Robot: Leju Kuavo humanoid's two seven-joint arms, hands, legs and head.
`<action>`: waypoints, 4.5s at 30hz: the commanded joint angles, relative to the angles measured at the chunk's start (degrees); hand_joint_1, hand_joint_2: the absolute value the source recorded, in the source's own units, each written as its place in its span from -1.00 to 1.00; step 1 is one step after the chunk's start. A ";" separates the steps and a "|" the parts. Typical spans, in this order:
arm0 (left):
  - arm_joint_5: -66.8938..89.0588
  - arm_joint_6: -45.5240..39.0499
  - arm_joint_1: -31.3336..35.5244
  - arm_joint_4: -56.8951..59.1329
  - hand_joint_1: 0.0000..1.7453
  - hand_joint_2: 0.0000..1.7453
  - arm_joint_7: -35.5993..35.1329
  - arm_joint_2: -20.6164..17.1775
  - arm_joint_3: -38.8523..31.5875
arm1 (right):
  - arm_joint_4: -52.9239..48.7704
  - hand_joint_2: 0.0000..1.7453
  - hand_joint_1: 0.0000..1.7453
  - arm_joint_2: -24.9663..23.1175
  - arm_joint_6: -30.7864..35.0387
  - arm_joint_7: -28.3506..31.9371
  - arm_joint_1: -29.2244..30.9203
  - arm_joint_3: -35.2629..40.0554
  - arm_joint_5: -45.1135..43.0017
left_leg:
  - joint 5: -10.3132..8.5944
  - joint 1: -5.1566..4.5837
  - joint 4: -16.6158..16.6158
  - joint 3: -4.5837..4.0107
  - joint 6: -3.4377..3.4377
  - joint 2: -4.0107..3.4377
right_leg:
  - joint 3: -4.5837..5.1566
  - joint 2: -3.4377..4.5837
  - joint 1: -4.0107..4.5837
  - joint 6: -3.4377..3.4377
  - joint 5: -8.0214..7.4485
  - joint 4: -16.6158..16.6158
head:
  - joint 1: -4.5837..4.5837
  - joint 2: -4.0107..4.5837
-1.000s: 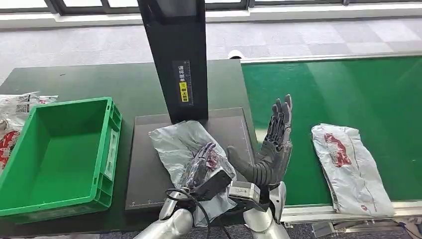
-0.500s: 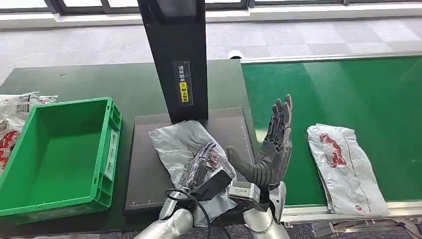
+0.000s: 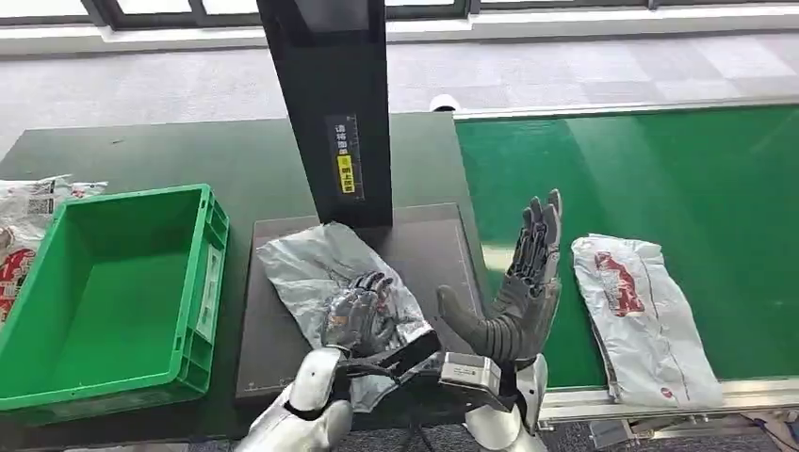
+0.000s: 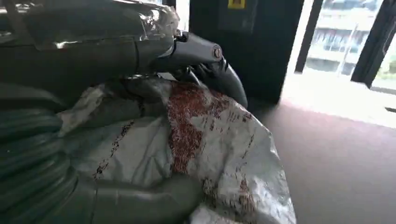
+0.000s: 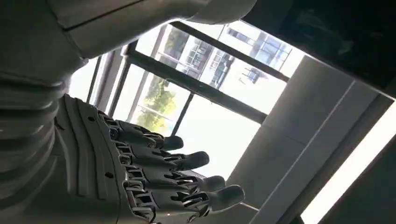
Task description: Moved the parcel from conveyor to table for the left to box.
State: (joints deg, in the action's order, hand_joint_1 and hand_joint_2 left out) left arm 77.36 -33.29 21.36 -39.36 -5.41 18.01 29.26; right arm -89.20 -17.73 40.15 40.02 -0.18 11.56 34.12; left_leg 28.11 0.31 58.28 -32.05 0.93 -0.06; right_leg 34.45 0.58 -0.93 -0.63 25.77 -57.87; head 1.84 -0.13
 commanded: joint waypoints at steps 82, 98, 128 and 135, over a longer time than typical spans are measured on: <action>-4.61 -6.71 -13.93 -82.04 1.00 1.00 33.46 1.99 -40.33 | -1.64 1.00 -1.00 -0.85 -0.15 -0.02 -4.08 -3.19 -1.36 | -0.04 0.08 -0.05 -0.01 0.00 0.18 | -0.08 -0.21 0.07 0.08 0.05 0.03 | 0.00 0.00; -4.61 -6.71 -13.93 -82.04 1.00 1.00 33.46 1.99 -40.33 | -1.64 1.00 -1.00 -0.85 -0.15 -0.02 -4.08 -3.19 -1.36 | -0.04 0.09 -0.07 0.02 0.01 0.20 | -0.11 -0.23 0.08 0.09 0.05 0.05 | 0.00 0.00; -4.61 -6.71 -13.93 -82.04 1.00 1.00 33.46 1.99 -40.33 | -1.64 1.00 -1.00 -0.85 -0.15 -0.02 -4.08 -3.19 -1.36 | -0.05 0.09 -0.11 0.06 0.00 0.20 | -0.16 -0.24 0.09 0.10 0.05 0.10 | 0.00 0.00; -4.61 -6.71 -13.93 -82.04 1.00 1.00 33.46 1.99 -40.33 | -1.64 1.00 -1.00 -0.85 -0.15 -0.02 -4.08 -3.19 -1.36 | -0.04 0.08 -0.07 0.02 0.00 0.20 | -0.11 -0.23 0.08 0.09 0.06 0.05 | 0.00 0.00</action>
State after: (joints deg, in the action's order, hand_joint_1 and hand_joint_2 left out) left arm 72.72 -40.11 5.23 -122.55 28.11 19.04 -7.80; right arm -91.38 -17.42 40.15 40.02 -3.97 11.56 32.87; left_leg 28.09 0.39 58.28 -32.09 0.94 0.07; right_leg 34.42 0.46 -0.87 -0.59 25.82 -57.88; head 1.84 -0.13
